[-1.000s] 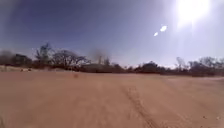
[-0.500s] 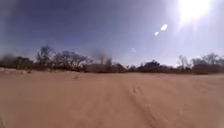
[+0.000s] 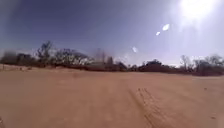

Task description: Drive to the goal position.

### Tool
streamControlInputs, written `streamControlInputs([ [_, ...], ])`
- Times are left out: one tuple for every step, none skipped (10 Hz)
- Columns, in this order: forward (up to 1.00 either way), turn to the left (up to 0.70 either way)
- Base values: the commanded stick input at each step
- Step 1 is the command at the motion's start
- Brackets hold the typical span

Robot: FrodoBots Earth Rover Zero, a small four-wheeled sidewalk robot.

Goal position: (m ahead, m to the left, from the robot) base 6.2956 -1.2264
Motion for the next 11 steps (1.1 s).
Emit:
streamControlInputs([
  [1.00,-0.27],
  [1.00,-0.27],
  [1.00,-0.27],
  [1.00,-0.27],
  [1.00,-0.27],
  [1.00,-0.27],
  [1.00,-0.27],
  [1.00,-0.27],
  [1.00,-0.22],
  [1.00,-0.12],
  [1.00,-0.01],
])
